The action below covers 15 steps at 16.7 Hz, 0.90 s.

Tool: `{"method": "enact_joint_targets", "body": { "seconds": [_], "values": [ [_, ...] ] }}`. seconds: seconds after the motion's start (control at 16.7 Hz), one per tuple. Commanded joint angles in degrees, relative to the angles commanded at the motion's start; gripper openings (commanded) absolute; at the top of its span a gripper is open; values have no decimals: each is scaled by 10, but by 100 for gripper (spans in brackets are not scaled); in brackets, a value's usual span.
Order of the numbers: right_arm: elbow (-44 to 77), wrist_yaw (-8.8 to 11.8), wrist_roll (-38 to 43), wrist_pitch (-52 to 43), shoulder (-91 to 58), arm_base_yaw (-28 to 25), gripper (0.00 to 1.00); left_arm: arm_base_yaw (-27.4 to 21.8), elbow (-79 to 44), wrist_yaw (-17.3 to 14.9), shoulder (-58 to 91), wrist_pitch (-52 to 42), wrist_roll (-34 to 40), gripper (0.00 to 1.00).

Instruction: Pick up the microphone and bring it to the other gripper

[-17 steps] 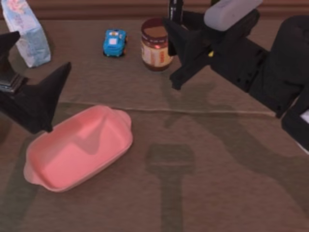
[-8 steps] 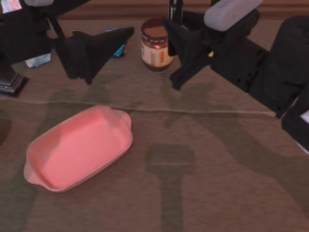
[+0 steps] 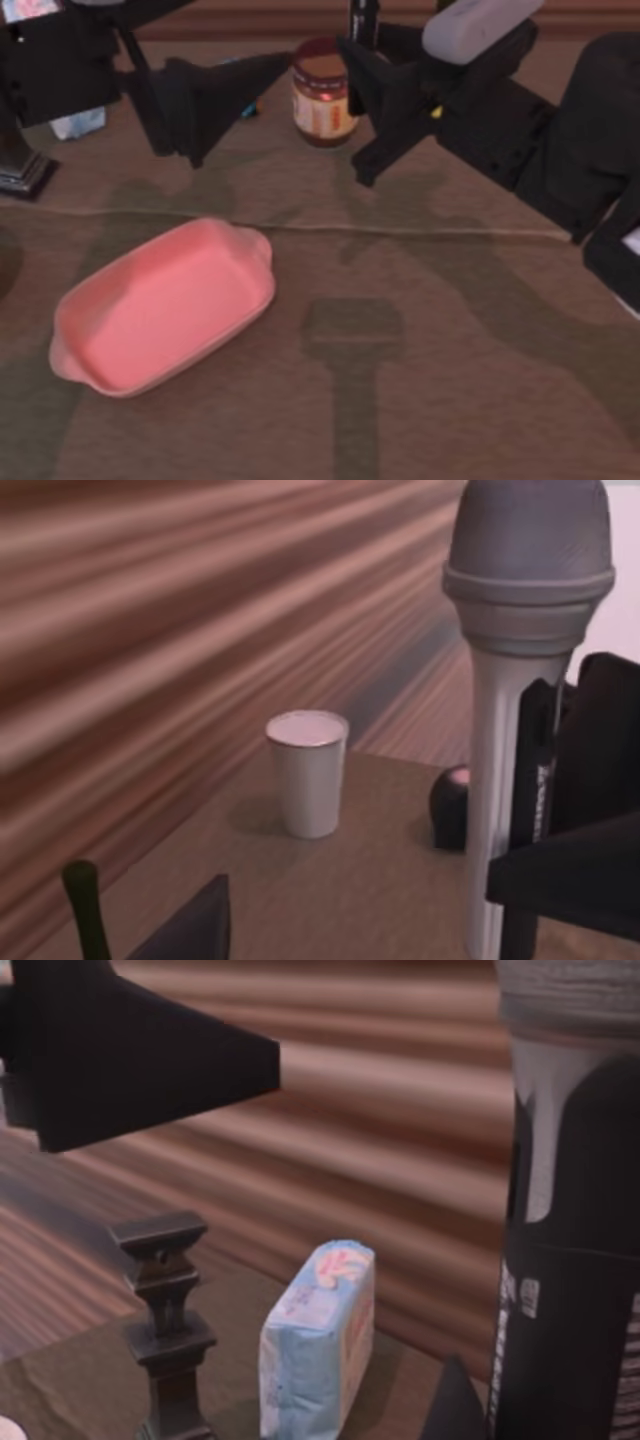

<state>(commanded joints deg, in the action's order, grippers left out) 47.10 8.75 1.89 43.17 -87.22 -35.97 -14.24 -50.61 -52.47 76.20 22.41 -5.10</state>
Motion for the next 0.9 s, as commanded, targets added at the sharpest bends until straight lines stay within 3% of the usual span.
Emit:
{"method": "enact_joint_targets", "body": {
  "seconds": [0.54, 0.84, 0.9],
  "values": [
    [0, 0, 0, 0, 0, 0, 0, -125, -122, 120, 146, 32, 8, 100],
    [0, 0, 0, 0, 0, 0, 0, -130, -126, 125, 152, 34, 8, 100],
    [0, 0, 0, 0, 0, 0, 0, -130, -126, 125, 152, 34, 8, 92]
  ]
}}
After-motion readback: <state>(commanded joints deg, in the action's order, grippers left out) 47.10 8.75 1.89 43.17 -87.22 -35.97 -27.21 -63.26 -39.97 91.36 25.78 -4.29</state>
